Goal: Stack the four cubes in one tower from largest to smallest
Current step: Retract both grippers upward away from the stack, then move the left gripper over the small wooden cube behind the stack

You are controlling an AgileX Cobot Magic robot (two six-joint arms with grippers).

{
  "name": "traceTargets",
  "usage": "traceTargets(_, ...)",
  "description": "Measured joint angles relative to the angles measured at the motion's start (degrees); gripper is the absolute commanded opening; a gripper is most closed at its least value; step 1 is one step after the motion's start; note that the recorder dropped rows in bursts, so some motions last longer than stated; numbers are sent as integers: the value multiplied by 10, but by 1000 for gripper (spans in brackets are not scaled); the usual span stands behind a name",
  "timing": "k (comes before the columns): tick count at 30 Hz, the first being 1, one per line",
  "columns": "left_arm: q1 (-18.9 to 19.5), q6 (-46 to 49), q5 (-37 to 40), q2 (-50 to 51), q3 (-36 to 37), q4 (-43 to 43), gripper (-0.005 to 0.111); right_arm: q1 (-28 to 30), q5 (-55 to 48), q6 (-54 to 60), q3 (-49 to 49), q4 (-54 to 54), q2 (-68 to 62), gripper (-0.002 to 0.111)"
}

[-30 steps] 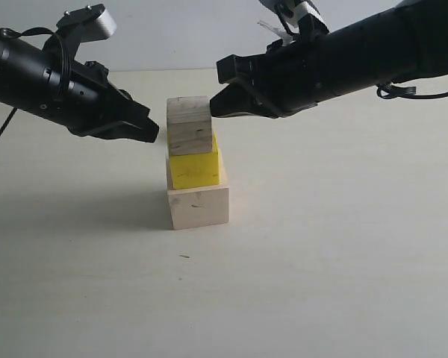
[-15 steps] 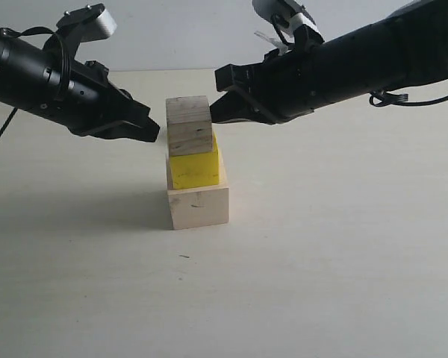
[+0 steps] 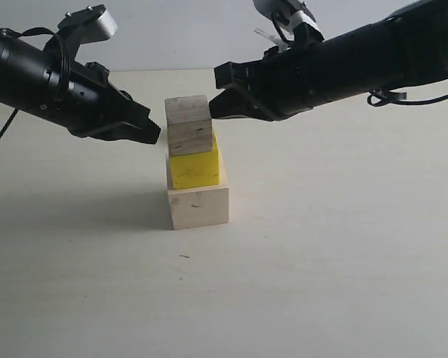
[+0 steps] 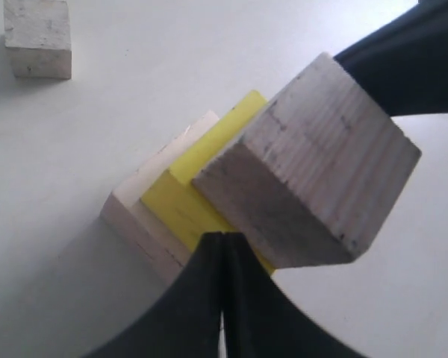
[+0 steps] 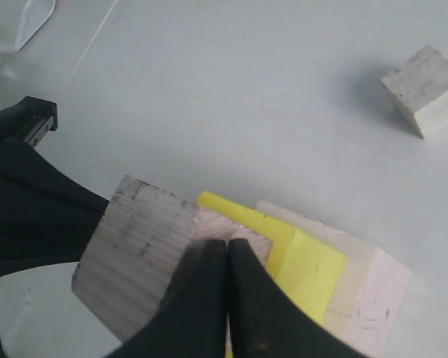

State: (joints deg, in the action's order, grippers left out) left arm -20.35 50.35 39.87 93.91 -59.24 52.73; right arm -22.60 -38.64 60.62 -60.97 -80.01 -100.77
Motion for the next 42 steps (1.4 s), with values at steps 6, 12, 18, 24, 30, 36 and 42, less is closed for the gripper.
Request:
traceTargets(6,34,-9,-17,-43,0,-7,0,47,26,-90,0,144,85,0)
traceTargets(12,100,-29,17,-53,-15,7,0,61,8,-309,0,376,202,0)
traceTargets(18,101,-29,26,-52,-25,12,0,61,-45,-404,14,478,299,0)
traceTargets(24,101,-29,13,-31,-42,12,0,61,-43,-421,74,498,312,0)
traceTargets(30,101,-50,2,31,-126,-7,0,61,-40,-431,85,489,312,0)
traceTargets(36,101,-96,22,130,-259,-23,0,61,-59,-431,85,483,312,0)
traceTargets(42,100,-157,54,215,-397,-86,0,61,-93,-438,85,483,312,0)
